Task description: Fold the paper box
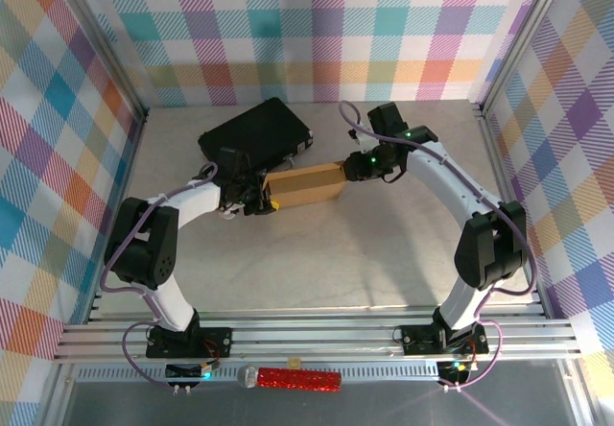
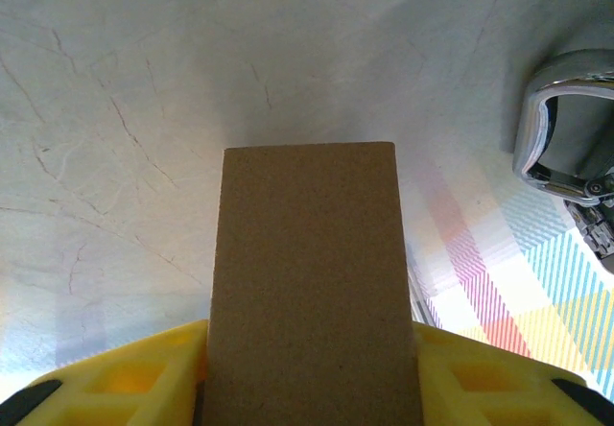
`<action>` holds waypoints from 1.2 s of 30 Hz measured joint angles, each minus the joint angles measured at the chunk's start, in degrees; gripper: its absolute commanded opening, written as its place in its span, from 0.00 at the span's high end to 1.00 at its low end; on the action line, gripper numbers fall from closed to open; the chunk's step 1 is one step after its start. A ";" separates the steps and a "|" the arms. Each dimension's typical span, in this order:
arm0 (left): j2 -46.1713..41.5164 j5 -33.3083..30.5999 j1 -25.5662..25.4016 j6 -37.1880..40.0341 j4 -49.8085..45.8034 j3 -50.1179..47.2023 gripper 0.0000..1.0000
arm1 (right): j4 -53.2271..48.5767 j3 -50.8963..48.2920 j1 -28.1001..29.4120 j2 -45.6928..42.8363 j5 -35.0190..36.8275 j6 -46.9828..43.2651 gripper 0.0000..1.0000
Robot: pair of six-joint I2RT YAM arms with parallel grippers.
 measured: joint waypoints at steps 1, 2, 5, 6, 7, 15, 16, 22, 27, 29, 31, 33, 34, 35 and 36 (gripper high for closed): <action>0.00 0.02 0.00 0.02 0.00 0.00 0.55 | 0.37 0.20 0.00 0.00 -0.04 0.00 0.69; 0.00 0.07 0.00 0.02 0.00 0.00 0.55 | 0.79 0.24 0.00 -0.02 -0.20 0.00 0.69; 0.13 0.13 0.07 0.04 0.04 0.00 0.55 | 1.64 0.26 0.00 0.00 -0.48 0.00 0.70; 0.31 0.20 0.11 0.04 0.04 0.00 0.55 | 1.86 0.26 0.00 0.00 -0.70 0.00 0.70; 0.50 0.39 0.24 0.04 0.04 0.02 0.55 | 2.14 0.26 0.00 0.00 -0.87 0.00 0.70; 1.40 0.85 0.46 0.44 0.02 1.09 0.55 | 3.85 0.28 0.44 0.31 -1.31 0.00 0.73; 1.49 0.87 0.48 0.46 0.00 1.18 0.55 | 4.00 0.31 0.61 0.44 -1.31 0.02 0.73; 1.86 0.98 0.59 0.48 0.04 1.38 0.55 | 4.72 0.31 1.88 1.05 -0.15 -0.24 0.80; 2.23 1.22 0.72 0.63 0.07 1.40 0.55 | 5.14 0.31 2.25 1.05 2.43 -0.44 0.86; 2.25 1.40 0.72 0.63 0.09 1.40 0.55 | 5.49 0.31 2.25 1.07 3.30 -0.46 0.89; 2.32 1.44 0.74 0.63 0.09 1.44 0.55 | 5.81 0.31 2.25 1.14 4.15 -0.52 0.93; 2.49 1.46 0.76 0.61 0.09 1.62 0.55 | 6.25 0.31 2.29 1.27 4.76 -0.74 0.99; 2.58 1.46 0.76 0.61 0.11 1.70 0.54 | 6.43 0.31 2.29 1.29 5.01 -0.98 1.00; 2.62 1.51 0.81 0.63 0.15 1.70 0.54 | 6.56 0.31 2.32 1.31 5.18 -1.03 1.00; 2.62 1.60 0.85 0.61 0.20 1.70 0.53 | 6.69 0.28 2.29 1.31 5.35 -1.09 1.00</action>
